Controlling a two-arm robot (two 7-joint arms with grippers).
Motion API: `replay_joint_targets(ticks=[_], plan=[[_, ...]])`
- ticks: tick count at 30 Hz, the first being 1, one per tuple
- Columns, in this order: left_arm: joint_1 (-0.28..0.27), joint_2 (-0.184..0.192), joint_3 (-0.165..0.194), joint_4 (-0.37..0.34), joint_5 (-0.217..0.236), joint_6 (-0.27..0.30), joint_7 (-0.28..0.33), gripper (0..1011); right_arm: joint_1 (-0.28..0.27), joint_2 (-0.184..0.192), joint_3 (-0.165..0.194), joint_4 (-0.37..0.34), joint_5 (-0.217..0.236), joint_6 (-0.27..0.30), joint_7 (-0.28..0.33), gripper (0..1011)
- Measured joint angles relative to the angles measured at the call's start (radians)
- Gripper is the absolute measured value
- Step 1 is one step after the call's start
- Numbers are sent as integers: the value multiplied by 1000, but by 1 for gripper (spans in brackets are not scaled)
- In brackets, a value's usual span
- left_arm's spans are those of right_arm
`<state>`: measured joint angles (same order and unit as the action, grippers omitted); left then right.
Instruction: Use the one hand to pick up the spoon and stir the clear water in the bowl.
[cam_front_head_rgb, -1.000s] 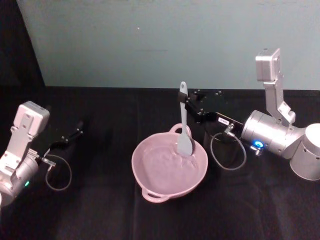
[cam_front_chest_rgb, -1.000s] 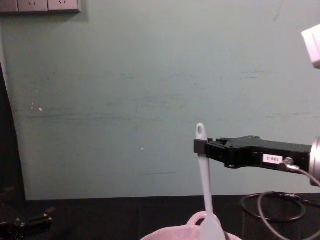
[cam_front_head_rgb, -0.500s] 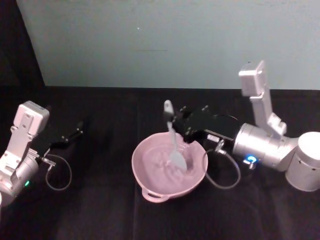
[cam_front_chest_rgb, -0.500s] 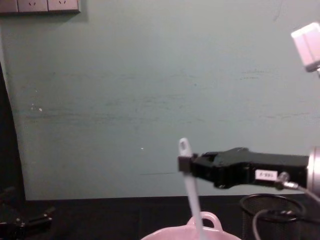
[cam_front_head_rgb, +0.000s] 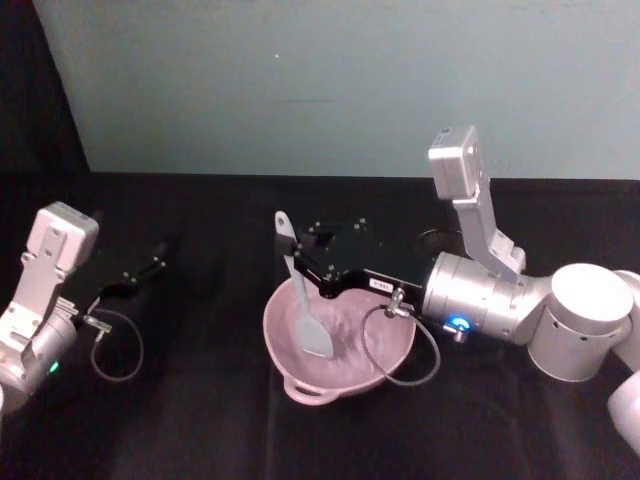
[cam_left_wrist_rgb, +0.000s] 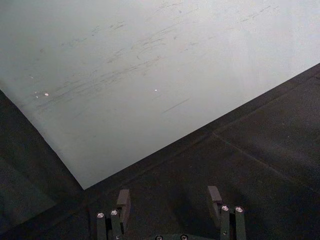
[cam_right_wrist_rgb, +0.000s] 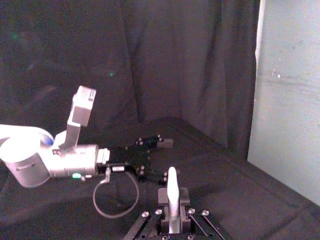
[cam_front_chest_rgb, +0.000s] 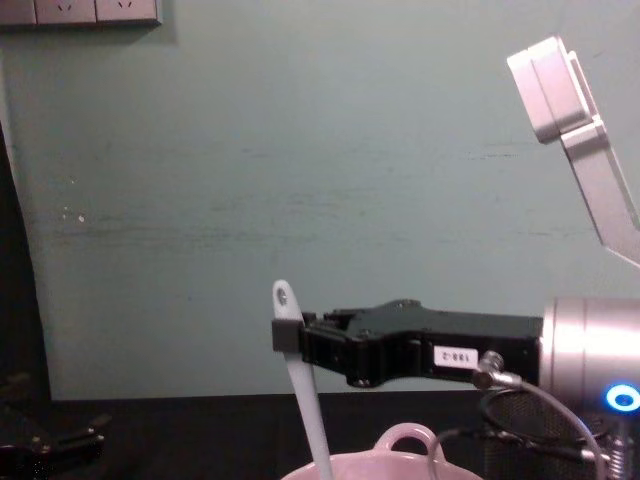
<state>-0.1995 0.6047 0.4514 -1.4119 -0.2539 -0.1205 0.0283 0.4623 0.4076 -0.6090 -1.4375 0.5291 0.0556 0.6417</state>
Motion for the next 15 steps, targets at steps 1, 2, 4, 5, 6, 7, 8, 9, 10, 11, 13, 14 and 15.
replay_joint_targets(ticks=[1, 2, 4, 5, 6, 7, 8, 9, 10, 11, 13, 14, 15], plan=[[0, 0, 0, 0, 0, 0, 0, 1005, 4, -4, 0, 6, 2, -2, 2, 123], [0, 0, 0, 0, 0, 0, 0, 1005, 7, -7, 0, 10, 5, -4, 3, 123], [0, 0, 0, 0, 0, 0, 0, 1005, 20, -21, 1, 34, 14, -12, 9, 124], [0, 0, 0, 0, 0, 0, 0, 1005, 25, -25, 1, 42, 17, -14, 11, 123], [0, 0, 0, 0, 0, 0, 0, 1005, 30, -30, 2, 53, 21, -17, 12, 123], [0, 0, 0, 0, 0, 0, 0, 1005, 40, -39, 6, 78, 28, -22, 14, 123], [0, 0, 0, 0, 0, 0, 0, 1005, 45, -43, 7, 89, 30, -24, 15, 123], [0, 0, 0, 0, 0, 0, 0, 1005, 50, -47, 9, 102, 32, -27, 16, 124], [0, 0, 0, 0, 0, 0, 0, 1005, 58, -53, 12, 123, 34, -31, 15, 124], [0, 0, 0, 0, 0, 0, 0, 1005, 58, -53, 12, 123, 34, -31, 15, 124], [0, 0, 0, 0, 0, 0, 0, 1005, 69, -57, 21, 155, 37, -37, 11, 123], [0, 0, 0, 0, 0, 0, 0, 1005, 72, -57, 29, 168, 37, -41, 5, 123], [0, 0, 0, 0, 0, 0, 0, 1005, 72, -55, 34, 172, 37, -43, 1, 123]])
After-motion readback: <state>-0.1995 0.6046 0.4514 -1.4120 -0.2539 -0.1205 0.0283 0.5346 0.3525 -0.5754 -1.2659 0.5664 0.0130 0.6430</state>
